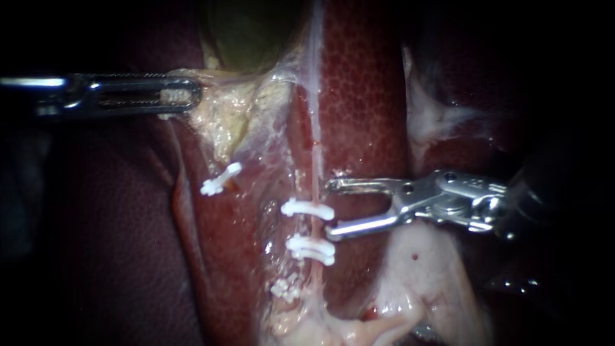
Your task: Going back third clip right tube
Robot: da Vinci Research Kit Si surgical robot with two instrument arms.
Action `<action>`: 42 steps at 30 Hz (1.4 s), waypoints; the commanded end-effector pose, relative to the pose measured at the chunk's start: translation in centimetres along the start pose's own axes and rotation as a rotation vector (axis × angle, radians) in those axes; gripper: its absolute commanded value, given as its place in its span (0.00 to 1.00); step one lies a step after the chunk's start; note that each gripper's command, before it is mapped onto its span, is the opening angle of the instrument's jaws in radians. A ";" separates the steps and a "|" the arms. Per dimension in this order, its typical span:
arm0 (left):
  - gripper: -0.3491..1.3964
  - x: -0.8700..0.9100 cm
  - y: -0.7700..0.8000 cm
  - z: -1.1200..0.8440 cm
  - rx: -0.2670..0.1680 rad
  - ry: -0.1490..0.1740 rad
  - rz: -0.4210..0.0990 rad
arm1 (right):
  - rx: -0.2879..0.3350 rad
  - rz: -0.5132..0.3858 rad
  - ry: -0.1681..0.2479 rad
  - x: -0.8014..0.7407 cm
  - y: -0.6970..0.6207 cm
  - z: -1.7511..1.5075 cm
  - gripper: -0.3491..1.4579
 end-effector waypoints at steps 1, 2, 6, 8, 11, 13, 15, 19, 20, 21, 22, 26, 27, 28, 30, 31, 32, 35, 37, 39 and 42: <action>0.08 0.00 0.00 0.00 0.000 0.000 0.000 | 0.005 -0.012 -0.001 0.08 -0.05 -0.07 0.52; 0.08 0.00 0.00 0.00 0.000 0.000 0.000 | 0.008 -0.021 -0.002 0.13 -0.09 -0.12 0.52; 0.09 0.01 0.00 0.02 -0.001 -0.001 0.000 | 0.008 -0.051 -0.003 0.33 -0.22 -0.27 0.52; 0.09 0.02 0.00 0.03 -0.002 -0.001 0.001 | 0.009 -0.066 -0.004 0.39 -0.25 -0.29 0.52; 0.09 0.05 0.00 0.06 -0.004 -0.002 0.002 | 0.010 -0.076 -0.004 0.42 -0.27 -0.29 0.52; 0.09 0.08 0.01 0.09 -0.009 -0.005 0.004 | 0.010 -0.076 -0.004 0.42 -0.27 -0.29 0.52; 0.09 0.14 0.00 0.15 -0.002 -0.004 0.007 | 0.009 -0.076 -0.004 0.42 -0.27 -0.29 0.52; 0.09 0.30 -0.03 0.34 0.009 0.006 0.016 | 0.009 -0.076 -0.004 0.42 -0.26 -0.29 0.52; 0.09 0.34 -0.04 0.38 0.011 0.009 0.019 | 0.009 -0.076 -0.004 0.42 -0.26 -0.29 0.52; 0.09 0.38 -0.04 0.44 0.015 0.016 0.022 | 0.009 -0.076 -0.004 0.42 -0.26 -0.29 0.52; 0.09 0.41 -0.05 0.48 0.015 0.019 0.024 | 0.009 -0.076 -0.004 0.42 -0.26 -0.29 0.52; 0.09 0.48 -0.07 0.62 0.020 0.028 0.034 | 0.010 -0.082 -0.004 0.42 -0.26 -0.29 0.52; 0.10 0.49 -0.08 0.65 0.021 0.031 0.035 | 0.010 -0.082 -0.004 0.41 -0.26 -0.29 0.52; 0.10 0.50 -0.09 0.66 0.021 0.031 0.035 | 0.010 -0.082 -0.004 0.41 -0.26 -0.29 0.52; 0.10 0.51 -0.10 0.69 0.021 0.034 0.036 | 0.010 -0.088 -0.005 0.42 -0.26 -0.29 0.52; 0.10 0.52 -0.10 0.70 0.023 0.035 0.031 | 0.010 -0.088 -0.005 0.42 -0.26 -0.29 0.52; 0.10 0.52 -0.10 0.71 0.023 0.035 0.031 | 0.010 -0.088 -0.005 0.42 -0.27 -0.29 0.52; 0.10 0.53 -0.11 0.71 0.023 0.034 0.031 | 0.007 -0.094 -0.005 0.42 -0.27 -0.29 0.52; 0.10 0.53 -0.11 0.71 0.023 0.035 0.031 | 0.007 -0.100 -0.005 0.42 -0.27 -0.29 0.52; 0.10 0.53 -0.11 0.71 0.023 0.035 0.031 | 0.010 -0.100 -0.005 0.42 -0.27 -0.29 0.52; 0.10 0.53 -0.11 0.71 0.023 0.035 0.031 | 0.013 -0.100 -0.006 0.42 -0.27 -0.29 0.52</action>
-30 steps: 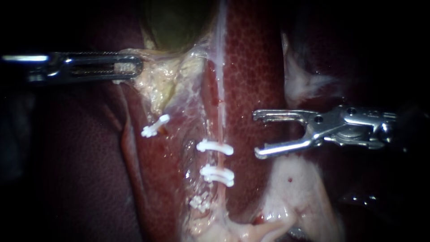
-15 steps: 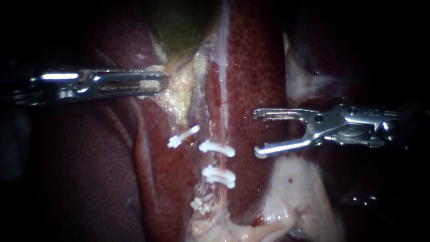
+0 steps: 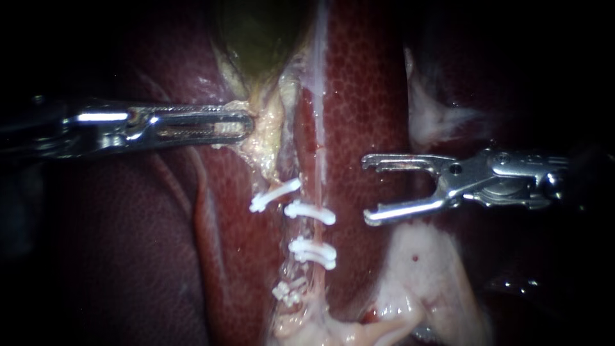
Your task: Going back third clip right tube
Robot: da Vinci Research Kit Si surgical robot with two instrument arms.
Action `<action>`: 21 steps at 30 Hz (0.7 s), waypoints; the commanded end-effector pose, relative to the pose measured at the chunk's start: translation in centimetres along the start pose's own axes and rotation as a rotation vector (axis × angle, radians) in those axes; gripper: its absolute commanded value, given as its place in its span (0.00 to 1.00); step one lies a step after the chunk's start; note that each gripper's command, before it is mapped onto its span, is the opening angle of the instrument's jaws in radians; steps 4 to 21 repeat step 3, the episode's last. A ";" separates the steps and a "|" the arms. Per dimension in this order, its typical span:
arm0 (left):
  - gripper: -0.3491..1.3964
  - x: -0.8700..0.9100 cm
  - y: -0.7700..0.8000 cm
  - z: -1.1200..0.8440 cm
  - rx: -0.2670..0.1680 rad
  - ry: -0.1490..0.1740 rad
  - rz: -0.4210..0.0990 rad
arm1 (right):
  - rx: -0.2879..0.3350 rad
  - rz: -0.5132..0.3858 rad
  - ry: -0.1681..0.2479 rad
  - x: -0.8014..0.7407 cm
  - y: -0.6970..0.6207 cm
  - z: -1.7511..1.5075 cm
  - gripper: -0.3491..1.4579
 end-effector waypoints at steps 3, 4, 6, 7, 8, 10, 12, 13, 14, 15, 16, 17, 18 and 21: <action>0.10 -0.01 0.00 -0.01 0.001 0.000 0.000 | 0.002 0.001 0.000 0.00 0.00 0.00 0.52; 0.10 -0.01 0.00 -0.01 0.001 0.000 0.000 | 0.002 0.001 0.000 0.00 0.00 0.00 0.52; 0.10 -0.01 0.00 -0.01 0.001 0.000 0.000 | 0.002 0.001 0.000 0.00 0.00 0.00 0.52; 0.10 -0.01 0.00 -0.01 0.001 0.000 0.000 | 0.002 0.001 0.000 0.00 0.00 0.00 0.52; 0.10 -0.01 0.00 -0.01 0.001 0.000 0.000 | 0.002 0.001 0.000 0.00 0.00 0.00 0.52; 0.10 -0.01 0.00 -0.01 0.001 0.000 0.000 | 0.002 0.001 0.000 0.00 0.00 0.00 0.52; 0.10 -0.01 0.00 -0.01 0.001 0.000 0.000 | 0.002 0.001 0.000 0.00 0.00 0.00 0.52; 0.10 -0.01 0.00 -0.01 0.001 0.000 0.000 | 0.002 0.001 0.000 0.00 0.00 0.00 0.52; 0.10 -0.01 0.00 -0.01 0.001 0.000 0.000 | 0.002 0.001 0.000 0.00 0.00 0.00 0.52; 0.10 -0.01 0.00 -0.01 0.001 0.000 0.000 | 0.002 0.001 0.000 0.00 0.00 0.00 0.52; 0.10 -0.01 0.00 -0.01 0.001 0.000 0.000 | 0.002 0.001 0.000 0.00 0.00 0.00 0.52; 0.10 -0.01 0.00 -0.01 0.001 0.000 0.000 | 0.002 0.001 0.000 0.00 0.00 0.00 0.52; 0.10 -0.01 0.00 -0.01 0.001 0.000 0.000 | 0.002 0.001 0.000 0.00 0.00 0.00 0.52; 0.10 -0.01 0.00 -0.01 0.001 0.000 0.000 | 0.002 0.001 0.000 0.00 0.00 0.00 0.52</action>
